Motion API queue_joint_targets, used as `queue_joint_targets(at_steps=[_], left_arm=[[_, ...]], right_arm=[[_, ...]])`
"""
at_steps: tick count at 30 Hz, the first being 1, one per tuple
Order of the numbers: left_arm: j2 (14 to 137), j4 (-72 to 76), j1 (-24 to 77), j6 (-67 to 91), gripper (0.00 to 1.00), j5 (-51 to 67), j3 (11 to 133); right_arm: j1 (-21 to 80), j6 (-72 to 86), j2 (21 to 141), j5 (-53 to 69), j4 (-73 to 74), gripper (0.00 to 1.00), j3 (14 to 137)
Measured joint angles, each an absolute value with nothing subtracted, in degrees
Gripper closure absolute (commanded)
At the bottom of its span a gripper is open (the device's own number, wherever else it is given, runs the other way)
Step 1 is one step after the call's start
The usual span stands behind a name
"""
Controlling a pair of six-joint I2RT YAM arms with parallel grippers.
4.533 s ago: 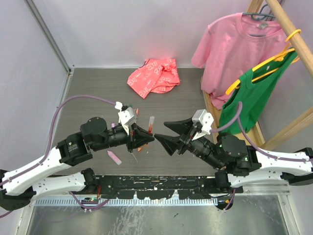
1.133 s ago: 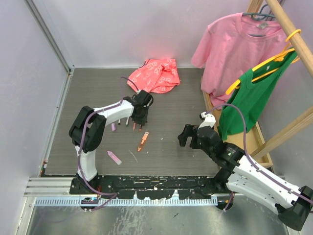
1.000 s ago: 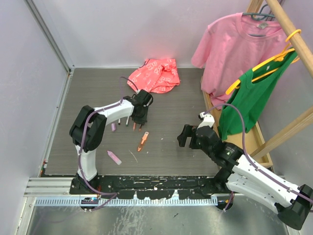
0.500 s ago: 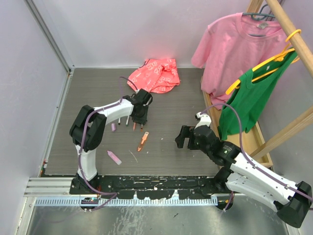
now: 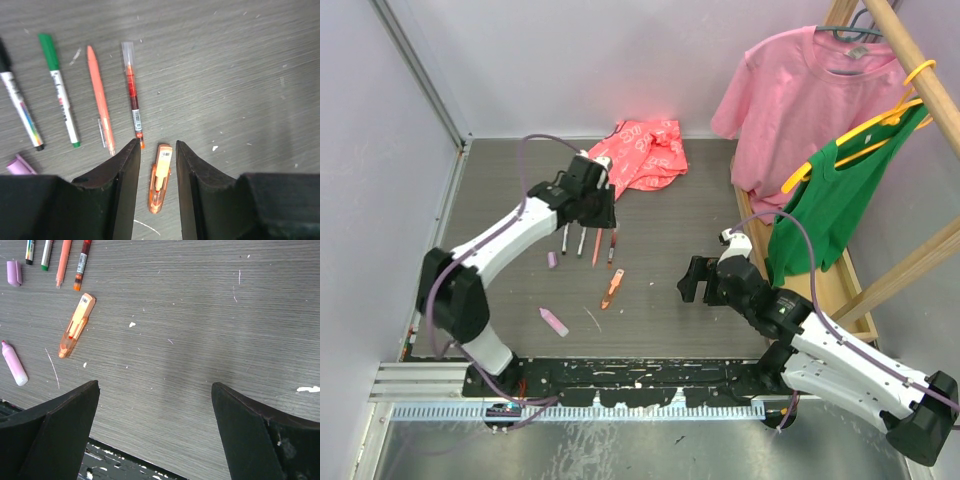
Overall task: Insert the pens into the pen caps
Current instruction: Place the pen at the center of the board, then pick up the pen from the center of the board.
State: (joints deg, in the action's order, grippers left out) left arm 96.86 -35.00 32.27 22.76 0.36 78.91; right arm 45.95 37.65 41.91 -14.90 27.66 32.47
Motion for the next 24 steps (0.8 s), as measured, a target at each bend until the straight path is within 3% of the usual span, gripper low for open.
queue_joint_targets(at_steps=[6, 19, 24], left_arm=[[85.62, -34.87, 29.50, 21.37, 0.58, -0.40, 75.29], [71.24, -37.78, 16.71, 20.64, 0.51, -3.03, 54.61], [65.58, -39.03, 15.55, 23.42, 0.42, -4.36, 50.50]], right_arm=[[45.95, 37.65, 41.93, -14.85, 27.35, 0.01, 32.47], [45.95, 37.87, 43.11, -13.96, 25.74, 0.01, 32.47], [45.95, 38.13, 43.16, -13.69, 25.26, 0.01, 32.47]])
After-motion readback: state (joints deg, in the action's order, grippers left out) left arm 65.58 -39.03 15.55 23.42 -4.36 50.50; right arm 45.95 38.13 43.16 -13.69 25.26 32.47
